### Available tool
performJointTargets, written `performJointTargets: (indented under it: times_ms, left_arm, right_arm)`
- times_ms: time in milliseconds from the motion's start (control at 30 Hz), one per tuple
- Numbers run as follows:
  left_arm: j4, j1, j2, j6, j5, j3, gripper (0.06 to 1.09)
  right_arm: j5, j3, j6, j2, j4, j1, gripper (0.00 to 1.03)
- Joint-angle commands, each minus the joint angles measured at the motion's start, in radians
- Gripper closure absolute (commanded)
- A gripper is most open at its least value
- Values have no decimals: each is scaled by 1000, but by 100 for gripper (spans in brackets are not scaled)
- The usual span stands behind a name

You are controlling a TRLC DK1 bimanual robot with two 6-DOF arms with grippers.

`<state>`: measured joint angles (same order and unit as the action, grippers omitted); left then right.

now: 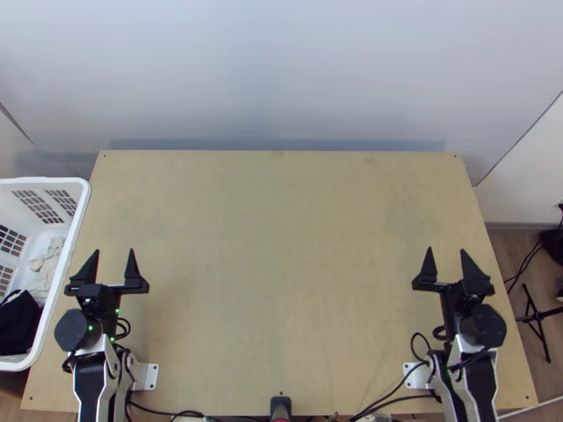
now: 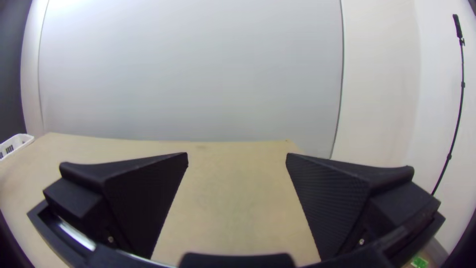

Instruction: Fold the t-shirt

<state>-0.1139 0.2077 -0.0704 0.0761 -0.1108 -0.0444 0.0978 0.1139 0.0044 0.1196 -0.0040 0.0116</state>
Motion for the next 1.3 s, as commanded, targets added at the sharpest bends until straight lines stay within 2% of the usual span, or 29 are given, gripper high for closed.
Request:
performJointTargets:
  times_ms: [0, 233, 367, 633, 767, 933, 1267]
  left_arm:
    - [80, -7, -160, -6, 59, -157, 10]
    - [174, -2, -411, -58, 74, -431, 11]
    - [226, -2, -597, -18, 77, -595, 11]
    - [290, -8, -976, -19, 91, -956, 11]
    - [344, -37, -1145, -7, 92, -1089, 11]
    - [402, -80, -1296, -6, 92, -1235, 11]
    - [525, -140, -1557, -36, 91, -1448, 11]
  right_arm:
    - [3, 211, -12, 345, 68, 44, 8]
    - [10, 547, 37, 644, 30, 97, 4]
    - [49, 736, 94, 801, -99, 122, 5]
    - [56, 897, 137, 983, -129, 136, 5]
    - [62, 1000, 134, 1121, -160, 134, 6]
    - [63, 1130, 82, 1255, -149, 146, 6]
    - [63, 1313, 37, 1425, -160, 200, 7]
